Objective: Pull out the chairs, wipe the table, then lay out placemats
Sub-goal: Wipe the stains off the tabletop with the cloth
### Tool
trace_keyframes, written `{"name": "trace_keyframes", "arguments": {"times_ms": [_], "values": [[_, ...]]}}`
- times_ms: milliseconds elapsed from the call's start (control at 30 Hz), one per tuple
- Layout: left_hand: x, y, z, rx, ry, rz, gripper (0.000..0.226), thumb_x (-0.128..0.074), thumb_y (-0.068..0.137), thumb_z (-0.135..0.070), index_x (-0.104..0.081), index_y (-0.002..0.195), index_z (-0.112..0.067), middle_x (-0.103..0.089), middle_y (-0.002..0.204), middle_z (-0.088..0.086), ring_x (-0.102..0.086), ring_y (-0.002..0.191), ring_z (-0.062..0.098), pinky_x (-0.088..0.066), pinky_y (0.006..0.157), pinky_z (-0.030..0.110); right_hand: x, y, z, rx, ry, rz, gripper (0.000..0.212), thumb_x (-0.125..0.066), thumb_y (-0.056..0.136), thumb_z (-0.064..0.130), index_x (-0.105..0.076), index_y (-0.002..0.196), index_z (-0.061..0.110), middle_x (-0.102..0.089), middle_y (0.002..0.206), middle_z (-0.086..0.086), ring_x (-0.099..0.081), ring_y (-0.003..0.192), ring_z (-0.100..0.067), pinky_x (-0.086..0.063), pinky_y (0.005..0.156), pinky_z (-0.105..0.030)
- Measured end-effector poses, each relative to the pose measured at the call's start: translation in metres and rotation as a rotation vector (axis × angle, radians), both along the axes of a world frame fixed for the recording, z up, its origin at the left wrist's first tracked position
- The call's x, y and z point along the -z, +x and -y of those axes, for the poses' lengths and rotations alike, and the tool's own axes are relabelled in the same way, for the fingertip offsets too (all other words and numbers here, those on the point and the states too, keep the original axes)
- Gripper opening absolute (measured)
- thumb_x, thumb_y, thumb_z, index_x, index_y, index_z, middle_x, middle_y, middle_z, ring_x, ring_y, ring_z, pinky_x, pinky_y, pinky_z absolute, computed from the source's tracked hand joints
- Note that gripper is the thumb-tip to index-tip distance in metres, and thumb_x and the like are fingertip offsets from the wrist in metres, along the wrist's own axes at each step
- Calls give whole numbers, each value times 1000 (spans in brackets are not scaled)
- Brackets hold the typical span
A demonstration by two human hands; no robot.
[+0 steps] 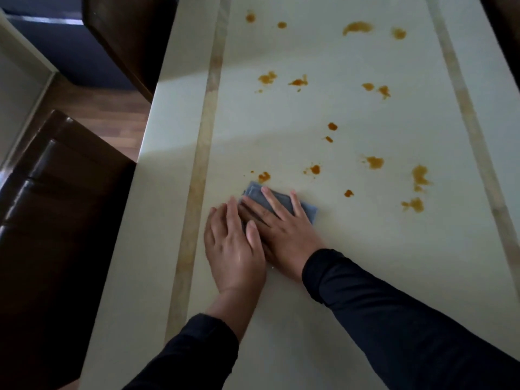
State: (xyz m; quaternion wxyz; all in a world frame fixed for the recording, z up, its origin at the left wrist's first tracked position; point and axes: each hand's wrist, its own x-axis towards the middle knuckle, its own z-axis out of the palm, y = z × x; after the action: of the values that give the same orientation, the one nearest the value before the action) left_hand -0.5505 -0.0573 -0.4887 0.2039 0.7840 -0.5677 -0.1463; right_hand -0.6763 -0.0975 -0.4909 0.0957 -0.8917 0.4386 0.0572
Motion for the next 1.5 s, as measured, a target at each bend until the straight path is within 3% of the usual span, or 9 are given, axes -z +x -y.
{"name": "trace_keyframes", "arguments": {"times_ms": [100, 200, 400, 533, 700, 900, 1100, 1367, 1500], "values": [[-5, -7, 34, 11, -11, -26, 61, -25, 101, -44, -31, 155, -16, -38, 154, 9, -24, 147, 26, -19, 121, 42, 1, 4, 23, -34, -9, -51, 83, -42, 98, 52, 13, 157, 32, 19, 165, 10, 25, 150, -28, -1, 114, -70], [1, -6, 49, 12, 4, -2, 64, -23, 101, -45, -26, 157, -15, -32, 160, 8, -17, 151, 21, -12, 123, 39, 0, 4, 47, 22, -36, -44, 75, -29, 100, 54, 15, 157, 32, 20, 165, 10, 25, 150, -27, 3, 114, -71], [9, -11, 46, 36, 43, 115, 63, -21, 103, -44, -16, 159, -17, -19, 165, 4, -5, 153, 19, -4, 124, 39, 1, -11, 69, 425, -33, 11, 67, -20, 103, 52, 5, 159, 25, 10, 167, 7, 15, 153, -29, -2, 115, -70], [5, -12, 48, 43, 91, 145, 58, -28, 103, -41, -25, 157, -22, -20, 164, 5, -6, 153, 23, -5, 124, 41, 5, -41, 60, 273, -56, -7, 66, -16, 102, 57, 5, 159, 31, 8, 167, 11, 12, 153, -26, -3, 114, -71], [4, -13, 47, 43, 104, 164, 55, -27, 104, -40, -25, 157, -24, -18, 165, 4, -4, 153, 23, -4, 124, 42, 4, -82, 63, 612, -11, 12, 66, -10, 102, 56, 11, 158, 30, 16, 166, 11, 18, 152, -25, 5, 116, -69], [6, -21, 49, 29, 145, 220, 57, -25, 104, -32, -17, 159, -17, -11, 166, 8, 1, 154, 23, -3, 124, 42, -3, -130, 5, 287, 3, -27, 67, -18, 103, 59, 8, 158, 33, 12, 166, 13, 16, 153, -20, -5, 118, -66], [-8, -95, 42, 224, 87, 87, 63, -28, 101, -33, -11, 160, -17, -1, 168, 3, 8, 154, 19, -1, 125, 42, 0, -168, 46, 565, -13, -59, 69, -8, 97, 61, 6, 159, 32, 10, 166, 14, 13, 153, -21, -1, 117, -68], [11, -147, 20, 359, 120, 126, 63, -27, 102, -39, -10, 160, -21, 1, 168, 1, 11, 153, 19, 0, 124, 43, 1, -200, -9, 369, -58, -69, 66, -16, 101, 59, -2, 160, 32, 2, 167, 13, 6, 154, -26, -3, 116, -70], [9, -149, 19, 363, 130, 142, 64, -27, 102, -39, -7, 160, -22, 4, 168, 1, 14, 153, 19, 2, 124, 42, 6, -243, 44, 580, -55, -59, 66, -10, 99, 57, 0, 159, 33, 3, 167, 14, 5, 154, -25, -9, 116, -68]]}}
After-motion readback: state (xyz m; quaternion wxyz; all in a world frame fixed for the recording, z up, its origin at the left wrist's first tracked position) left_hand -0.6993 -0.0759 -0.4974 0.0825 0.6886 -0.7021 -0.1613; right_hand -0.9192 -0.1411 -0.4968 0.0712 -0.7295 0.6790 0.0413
